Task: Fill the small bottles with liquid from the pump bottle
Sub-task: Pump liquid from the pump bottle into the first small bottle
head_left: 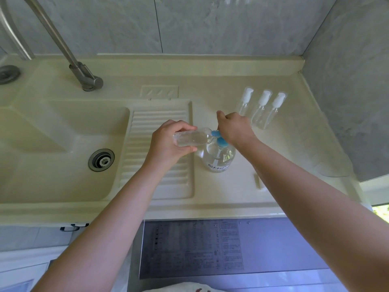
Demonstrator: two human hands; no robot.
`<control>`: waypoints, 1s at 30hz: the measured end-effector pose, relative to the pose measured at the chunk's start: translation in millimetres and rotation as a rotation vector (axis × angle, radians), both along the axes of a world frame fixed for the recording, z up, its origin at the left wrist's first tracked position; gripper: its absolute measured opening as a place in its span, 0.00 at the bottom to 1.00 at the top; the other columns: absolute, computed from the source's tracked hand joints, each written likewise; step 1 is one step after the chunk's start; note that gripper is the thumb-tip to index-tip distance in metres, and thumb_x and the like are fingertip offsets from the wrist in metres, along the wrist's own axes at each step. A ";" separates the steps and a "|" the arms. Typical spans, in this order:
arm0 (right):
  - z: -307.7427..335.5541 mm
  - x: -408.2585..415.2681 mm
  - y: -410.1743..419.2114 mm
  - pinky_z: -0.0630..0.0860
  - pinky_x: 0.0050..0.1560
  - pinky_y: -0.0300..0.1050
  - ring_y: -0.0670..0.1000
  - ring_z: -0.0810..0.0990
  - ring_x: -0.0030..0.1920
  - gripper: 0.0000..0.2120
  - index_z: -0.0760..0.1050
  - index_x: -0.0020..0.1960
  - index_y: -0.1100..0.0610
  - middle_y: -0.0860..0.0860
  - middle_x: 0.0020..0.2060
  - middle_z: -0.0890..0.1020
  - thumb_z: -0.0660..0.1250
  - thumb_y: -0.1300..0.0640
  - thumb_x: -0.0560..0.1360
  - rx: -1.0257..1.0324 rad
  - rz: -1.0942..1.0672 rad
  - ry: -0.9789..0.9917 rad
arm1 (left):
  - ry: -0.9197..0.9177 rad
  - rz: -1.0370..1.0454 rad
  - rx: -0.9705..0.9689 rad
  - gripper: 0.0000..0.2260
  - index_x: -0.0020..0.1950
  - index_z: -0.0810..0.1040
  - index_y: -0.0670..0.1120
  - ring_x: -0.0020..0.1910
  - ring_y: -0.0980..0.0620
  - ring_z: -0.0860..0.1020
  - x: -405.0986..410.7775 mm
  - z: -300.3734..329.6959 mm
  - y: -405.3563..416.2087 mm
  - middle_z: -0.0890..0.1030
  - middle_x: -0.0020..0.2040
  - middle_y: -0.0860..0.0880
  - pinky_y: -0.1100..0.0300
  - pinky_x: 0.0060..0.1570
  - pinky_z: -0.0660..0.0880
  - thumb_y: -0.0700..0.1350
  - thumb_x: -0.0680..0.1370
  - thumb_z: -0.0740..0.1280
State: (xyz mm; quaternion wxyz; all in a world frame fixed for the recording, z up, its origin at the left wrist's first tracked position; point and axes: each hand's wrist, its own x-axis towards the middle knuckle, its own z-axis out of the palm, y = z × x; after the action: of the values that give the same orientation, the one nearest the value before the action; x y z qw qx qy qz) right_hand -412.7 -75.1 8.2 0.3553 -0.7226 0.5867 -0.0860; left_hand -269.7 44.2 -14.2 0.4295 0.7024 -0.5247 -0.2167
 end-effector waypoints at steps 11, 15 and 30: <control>3.6 -0.9 1.2 0.71 0.44 0.47 0.61 0.73 0.44 0.07 0.68 0.51 0.64 0.61 0.46 0.76 0.55 0.60 0.81 0.022 -0.017 0.007 | 0.004 0.007 0.008 0.22 0.52 0.83 0.53 0.52 0.58 0.78 -0.5 1.6 -0.2 0.80 0.50 0.53 0.70 0.54 0.70 0.40 0.61 0.81; 2.5 0.6 4.5 0.72 0.43 0.48 0.61 0.72 0.43 0.03 0.66 0.52 0.63 0.62 0.52 0.79 0.56 0.65 0.79 -0.021 -0.036 -0.009 | 0.012 0.002 0.012 0.22 0.52 0.83 0.53 0.51 0.58 0.78 0.7 2.0 -0.5 0.80 0.50 0.54 0.71 0.54 0.69 0.39 0.61 0.81; 5.7 -1.4 3.9 0.76 0.54 0.51 0.64 0.78 0.51 0.11 0.71 0.60 0.67 0.62 0.55 0.80 0.56 0.64 0.80 -0.010 0.011 0.046 | 0.000 0.008 0.016 0.22 0.51 0.82 0.54 0.49 0.63 0.76 -0.5 0.0 0.4 0.80 0.49 0.53 0.75 0.51 0.68 0.39 0.61 0.81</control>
State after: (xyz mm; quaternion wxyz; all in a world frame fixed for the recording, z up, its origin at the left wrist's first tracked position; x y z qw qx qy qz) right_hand -414.2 -71.1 13.9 0.3385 -0.7293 0.5904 -0.0704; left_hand -270.2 44.5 -14.2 0.4247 0.7079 -0.5199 -0.2193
